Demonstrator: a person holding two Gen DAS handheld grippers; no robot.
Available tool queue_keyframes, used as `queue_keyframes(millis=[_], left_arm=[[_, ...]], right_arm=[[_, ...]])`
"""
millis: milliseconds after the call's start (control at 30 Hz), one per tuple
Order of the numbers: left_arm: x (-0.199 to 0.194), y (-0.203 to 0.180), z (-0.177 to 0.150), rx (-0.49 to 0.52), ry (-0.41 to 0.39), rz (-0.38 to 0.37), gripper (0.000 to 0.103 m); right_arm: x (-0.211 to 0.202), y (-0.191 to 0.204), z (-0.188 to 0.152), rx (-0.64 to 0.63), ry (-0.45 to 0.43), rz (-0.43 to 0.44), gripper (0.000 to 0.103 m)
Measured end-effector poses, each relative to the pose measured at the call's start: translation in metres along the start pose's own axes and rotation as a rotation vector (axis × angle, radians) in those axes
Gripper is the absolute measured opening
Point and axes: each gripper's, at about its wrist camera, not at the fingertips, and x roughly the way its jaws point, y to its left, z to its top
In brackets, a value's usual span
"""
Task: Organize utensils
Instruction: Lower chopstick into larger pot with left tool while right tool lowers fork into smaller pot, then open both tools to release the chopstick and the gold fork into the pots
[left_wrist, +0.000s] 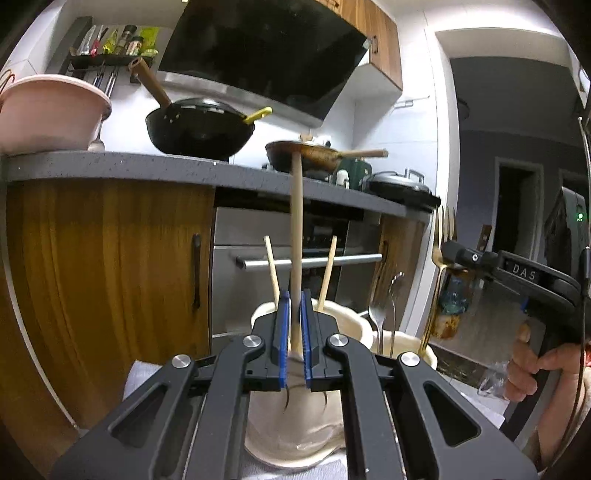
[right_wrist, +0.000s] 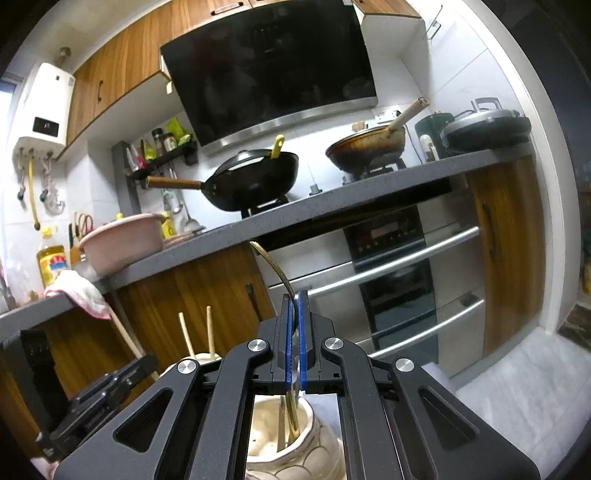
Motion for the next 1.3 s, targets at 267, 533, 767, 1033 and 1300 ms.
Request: queue_keyframes(millis=[267,533,767,1033,1300], left_arm=[[0.001,0.003,-0.004,-0.003,0.029,0.002,0.006],[0.001,0.003,-0.004,0.003,0.036,0.018,0.014],[0.000,0.004,-0.004,-0.007,0.034,0.022,0.031],[0.000,0.007,-0.004,-0.021,0.034,0.027,0.042],[-0.001,0.007,-0.004,-0.022,0.032,0.028,0.049]], right_arm=[[0.007,-0.002,-0.008,-0.011,0.032,-0.025,0.004],[0.009,-0.005,-0.010,-0.007,0.030,-0.048,0.004],[0.011,-0.008,-0.011,0.002,0.038,-0.060,0.004],[0.009,-0.012,-0.010,0.012,0.032,-0.073,0.007],[0.008,-0.012,-0.011,0.016,0.027,-0.063,0.023]])
